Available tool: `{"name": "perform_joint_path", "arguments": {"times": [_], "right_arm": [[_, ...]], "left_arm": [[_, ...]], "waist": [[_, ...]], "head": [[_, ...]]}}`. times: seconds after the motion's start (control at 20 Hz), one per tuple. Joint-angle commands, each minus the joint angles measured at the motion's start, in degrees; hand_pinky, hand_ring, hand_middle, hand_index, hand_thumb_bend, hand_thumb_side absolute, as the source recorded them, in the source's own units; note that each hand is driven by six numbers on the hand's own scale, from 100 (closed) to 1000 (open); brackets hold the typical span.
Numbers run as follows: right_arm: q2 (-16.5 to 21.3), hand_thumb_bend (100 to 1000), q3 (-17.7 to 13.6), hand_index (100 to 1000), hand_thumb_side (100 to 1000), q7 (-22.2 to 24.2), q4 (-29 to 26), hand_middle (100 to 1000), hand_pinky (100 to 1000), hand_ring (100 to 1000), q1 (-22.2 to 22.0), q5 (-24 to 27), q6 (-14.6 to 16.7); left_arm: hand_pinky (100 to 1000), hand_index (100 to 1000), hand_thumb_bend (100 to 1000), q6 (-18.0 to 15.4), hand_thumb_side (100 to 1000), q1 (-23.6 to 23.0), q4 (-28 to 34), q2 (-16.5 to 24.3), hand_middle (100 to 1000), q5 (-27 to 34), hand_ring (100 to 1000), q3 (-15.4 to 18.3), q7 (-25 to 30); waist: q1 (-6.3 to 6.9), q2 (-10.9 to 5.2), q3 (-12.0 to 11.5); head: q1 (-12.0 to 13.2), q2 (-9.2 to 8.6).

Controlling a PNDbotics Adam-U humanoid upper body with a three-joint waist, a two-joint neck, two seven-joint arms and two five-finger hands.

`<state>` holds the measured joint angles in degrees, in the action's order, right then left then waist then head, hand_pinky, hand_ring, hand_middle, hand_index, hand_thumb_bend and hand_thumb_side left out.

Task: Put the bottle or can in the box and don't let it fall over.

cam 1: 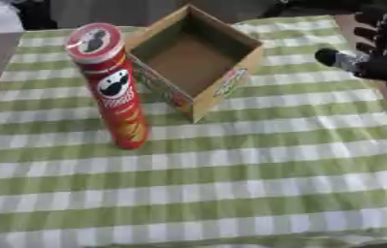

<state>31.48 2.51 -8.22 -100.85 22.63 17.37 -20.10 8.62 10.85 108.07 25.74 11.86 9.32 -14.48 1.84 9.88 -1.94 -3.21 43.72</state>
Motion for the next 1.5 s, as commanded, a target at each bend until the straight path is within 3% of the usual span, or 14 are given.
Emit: {"name": "perform_joint_path", "arguments": {"times": [0.05,0.65,1.5], "right_arm": [[1.6,738,-0.5,961,146,-0.3,-1.3,955,1000,1000,0.6,0.1,-0.1],[1.5,742,-0.2,961,150,-0.4,-1.4,955,1000,1000,1.1,0.4,-0.4],[1.0,747,0.2,960,155,0.1,-1.3,954,1000,1000,1.3,0.5,-0.4]], "left_arm": [[990,827,651,-0.3,100,-0.7,2.5,2.3,818,0.5,742,-0.5,1.0],[1000,841,678,0.6,107,-4.7,5.0,4.7,824,2.9,761,-5.8,9.4],[1000,844,689,3.6,131,1.3,1.0,2.6,825,4.2,761,-11.7,14.9]], "waist": [[-0.11,-0.9,-0.1],[0.0,-0.78,0.2],[0.19,-0.83,0.8]], "head": [[0.0,0.28],[0.1,-1.05],[0.7,-1.4]]}}
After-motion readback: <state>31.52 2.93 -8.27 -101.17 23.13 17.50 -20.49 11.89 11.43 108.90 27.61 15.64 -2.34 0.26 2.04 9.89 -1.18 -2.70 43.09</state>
